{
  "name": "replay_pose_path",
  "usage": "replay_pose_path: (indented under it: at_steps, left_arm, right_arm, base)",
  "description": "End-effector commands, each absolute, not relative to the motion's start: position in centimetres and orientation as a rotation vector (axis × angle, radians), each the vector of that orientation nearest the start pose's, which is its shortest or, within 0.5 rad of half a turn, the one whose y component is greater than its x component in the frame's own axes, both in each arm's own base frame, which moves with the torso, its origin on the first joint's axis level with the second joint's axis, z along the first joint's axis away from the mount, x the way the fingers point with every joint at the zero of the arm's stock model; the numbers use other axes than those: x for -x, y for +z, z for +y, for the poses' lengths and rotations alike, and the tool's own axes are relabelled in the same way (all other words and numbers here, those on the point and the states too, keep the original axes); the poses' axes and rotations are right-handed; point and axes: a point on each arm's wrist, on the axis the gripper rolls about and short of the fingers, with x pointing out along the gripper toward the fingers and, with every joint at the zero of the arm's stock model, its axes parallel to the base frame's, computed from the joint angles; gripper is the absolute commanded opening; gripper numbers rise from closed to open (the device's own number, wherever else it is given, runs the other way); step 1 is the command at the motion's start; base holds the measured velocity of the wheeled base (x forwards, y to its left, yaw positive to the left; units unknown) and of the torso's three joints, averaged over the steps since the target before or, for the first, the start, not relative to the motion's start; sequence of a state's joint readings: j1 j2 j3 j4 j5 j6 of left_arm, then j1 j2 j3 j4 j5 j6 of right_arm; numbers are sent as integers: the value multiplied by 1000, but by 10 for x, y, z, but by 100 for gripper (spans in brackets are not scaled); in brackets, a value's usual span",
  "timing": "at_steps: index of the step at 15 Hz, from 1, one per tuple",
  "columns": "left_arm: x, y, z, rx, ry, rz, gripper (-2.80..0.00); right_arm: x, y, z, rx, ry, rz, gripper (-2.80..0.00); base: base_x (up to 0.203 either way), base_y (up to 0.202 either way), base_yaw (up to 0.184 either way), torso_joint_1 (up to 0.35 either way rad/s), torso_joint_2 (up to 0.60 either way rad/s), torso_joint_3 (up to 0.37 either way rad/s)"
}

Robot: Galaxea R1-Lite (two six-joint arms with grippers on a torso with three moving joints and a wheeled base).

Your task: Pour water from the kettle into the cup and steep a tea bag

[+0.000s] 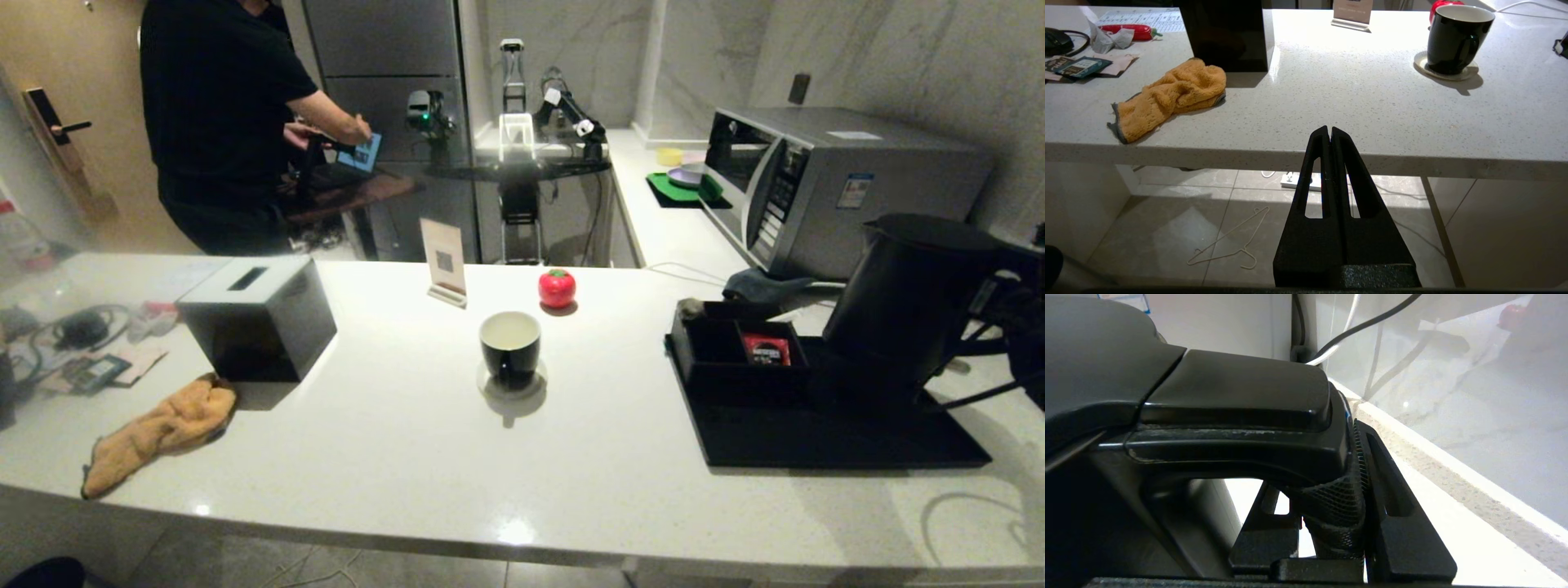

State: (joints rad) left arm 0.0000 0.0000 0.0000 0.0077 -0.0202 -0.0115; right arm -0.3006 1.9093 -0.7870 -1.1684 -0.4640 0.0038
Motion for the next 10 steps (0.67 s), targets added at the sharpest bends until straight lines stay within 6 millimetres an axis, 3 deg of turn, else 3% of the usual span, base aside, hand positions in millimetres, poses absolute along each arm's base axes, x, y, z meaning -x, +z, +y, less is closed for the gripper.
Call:
replay_pose_path:
  at_steps: [1, 10]
  left_arm:
    - [23, 75, 0, 12, -20, 9, -280]
    - [23, 75, 0, 12, -20, 8, -280]
  right_arm:
    - [-328, 155, -112, -6, -767, -41, -280]
    - [-328, 128, -112, -11, -764, -60, -280]
  base:
    - [0, 0, 0, 0, 0, 0]
    - [0, 0, 0, 0, 0, 0]
